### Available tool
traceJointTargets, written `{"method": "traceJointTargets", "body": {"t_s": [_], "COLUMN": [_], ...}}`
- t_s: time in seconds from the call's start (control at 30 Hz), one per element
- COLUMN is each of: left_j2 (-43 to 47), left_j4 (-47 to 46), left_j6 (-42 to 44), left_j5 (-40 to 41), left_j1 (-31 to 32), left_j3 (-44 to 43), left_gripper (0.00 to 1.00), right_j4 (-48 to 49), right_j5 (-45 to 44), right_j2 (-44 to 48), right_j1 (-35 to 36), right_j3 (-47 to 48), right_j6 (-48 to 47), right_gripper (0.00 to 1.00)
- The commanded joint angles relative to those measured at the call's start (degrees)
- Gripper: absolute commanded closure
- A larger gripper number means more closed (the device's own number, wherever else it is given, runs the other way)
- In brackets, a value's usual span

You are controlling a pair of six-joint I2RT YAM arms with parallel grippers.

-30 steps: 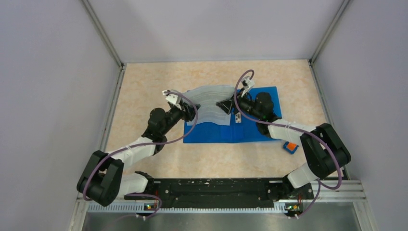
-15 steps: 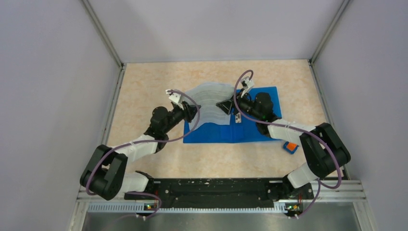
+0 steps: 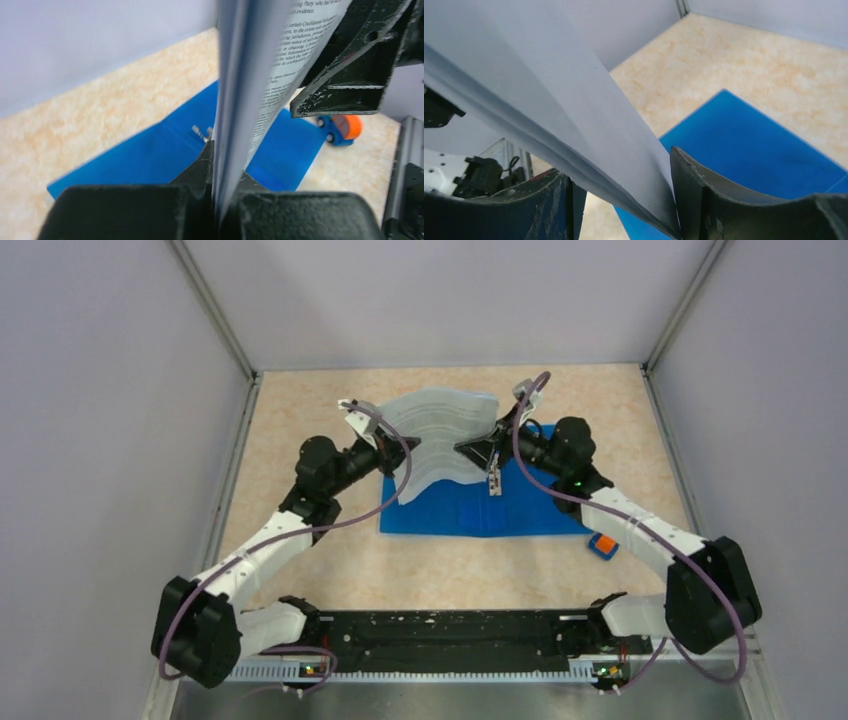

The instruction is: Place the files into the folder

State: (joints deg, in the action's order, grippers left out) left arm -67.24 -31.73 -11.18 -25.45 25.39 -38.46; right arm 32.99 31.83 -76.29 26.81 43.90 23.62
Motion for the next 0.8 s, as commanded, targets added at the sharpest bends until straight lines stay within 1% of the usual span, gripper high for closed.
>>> {"method": "traceJointTargets", "body": {"t_s": [0.0, 0.07, 0.17, 0.27, 0.37, 0.47, 0.53, 0.63, 0.67, 0.77], "left_j2": [6.21, 6.67, 6.23, 5.48, 5.14, 4.61, 4.33, 4.53, 4.62, 6.26], "left_j4": [11.86, 16.17, 20.21, 20.79, 21.39, 21.33, 19.37, 15.97, 14.95, 13.7], "left_j6": [2.53, 2.87, 2.16, -0.14, -1.26, -2.82, -4.32, -6.14, -6.54, -5.68], "left_j5": [-9.75, -13.33, -18.45, -22.76, -24.44, -25.39, -26.72, -27.85, -28.43, -29.17], "left_j1": [-1.0, -1.34, -2.15, -3.06, -3.17, -3.32, -3.45, -3.54, -3.56, -3.48], "left_j3": [-9.49, -13.95, -18.7, -21.71, -23.65, -24.6, -24.37, -23.67, -23.68, -23.32], "left_gripper": [1.0, 1.0, 1.0, 1.0, 1.0, 1.0, 1.0, 1.0, 1.0, 1.0], "right_j4": [-4.93, -7.03, -8.65, -11.85, -14.63, -14.94, -15.89, -17.25, -16.83, -16.88], "right_j5": [9.25, 11.7, 14.0, 13.59, 11.21, 10.99, 11.17, 11.11, 11.48, 11.95], "right_j2": [7.61, 9.51, 11.87, 13.56, 15.24, 15.88, 16.03, 16.7, 17.17, 18.56], "right_j1": [-1.14, -1.12, -1.1, -1.1, -1.14, -1.14, -1.12, -1.14, -1.1, -1.1], "right_j3": [6.52, 8.28, 10.47, 12.29, 13.25, 14.1, 14.45, 14.08, 13.44, 12.54], "right_j6": [-2.48, -2.8, -2.28, -3.14, -4.09, -2.67, -2.54, -3.26, -3.38, -4.6], "right_gripper": [0.41, 0.4, 0.39, 0.39, 0.4, 0.47, 0.52, 0.54, 0.53, 0.4]}}
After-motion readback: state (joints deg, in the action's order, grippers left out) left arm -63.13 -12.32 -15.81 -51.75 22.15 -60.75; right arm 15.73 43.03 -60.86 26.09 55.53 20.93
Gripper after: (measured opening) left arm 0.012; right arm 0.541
